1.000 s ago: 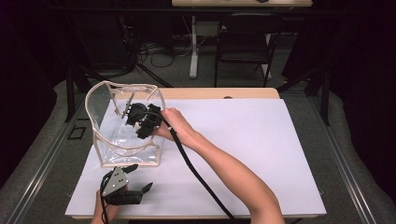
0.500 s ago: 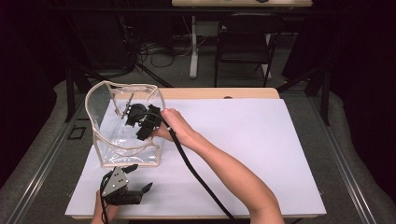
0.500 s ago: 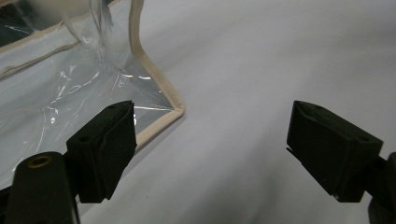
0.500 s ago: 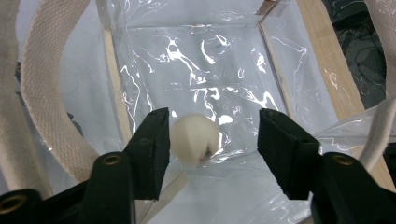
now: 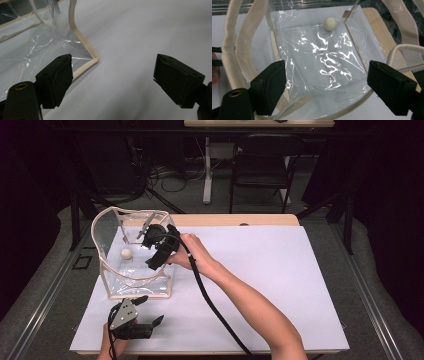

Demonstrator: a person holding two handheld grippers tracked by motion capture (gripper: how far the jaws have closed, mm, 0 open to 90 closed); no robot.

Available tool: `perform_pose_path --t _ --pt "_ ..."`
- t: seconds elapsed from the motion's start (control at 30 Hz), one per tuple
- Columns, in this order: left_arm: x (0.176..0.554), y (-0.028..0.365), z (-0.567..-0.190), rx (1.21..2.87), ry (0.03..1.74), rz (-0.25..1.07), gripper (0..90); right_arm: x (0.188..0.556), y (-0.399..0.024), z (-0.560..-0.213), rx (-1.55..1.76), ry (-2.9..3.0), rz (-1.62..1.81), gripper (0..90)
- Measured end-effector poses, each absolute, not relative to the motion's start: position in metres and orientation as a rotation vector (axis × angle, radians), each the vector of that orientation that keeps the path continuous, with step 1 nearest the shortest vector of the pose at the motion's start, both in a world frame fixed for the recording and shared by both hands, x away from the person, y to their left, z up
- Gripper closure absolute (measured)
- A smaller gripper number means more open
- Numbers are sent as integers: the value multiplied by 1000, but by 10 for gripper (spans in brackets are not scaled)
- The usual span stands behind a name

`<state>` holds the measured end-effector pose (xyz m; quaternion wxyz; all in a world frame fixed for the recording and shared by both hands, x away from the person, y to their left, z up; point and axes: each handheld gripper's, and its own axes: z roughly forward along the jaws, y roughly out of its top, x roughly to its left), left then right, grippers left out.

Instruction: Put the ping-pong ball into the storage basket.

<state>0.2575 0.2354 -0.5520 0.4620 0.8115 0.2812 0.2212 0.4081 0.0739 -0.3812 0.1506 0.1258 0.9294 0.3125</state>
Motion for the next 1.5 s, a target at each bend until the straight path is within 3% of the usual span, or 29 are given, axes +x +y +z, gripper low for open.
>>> perform_pose_path --t 0.53,1.5 --pt "258 234 -553 2002 695 538 163 405 33 -366 418 2633 992 93" --pt "257 232 -555 2013 687 538 163 395 -52 -395 568 2555 956 1"
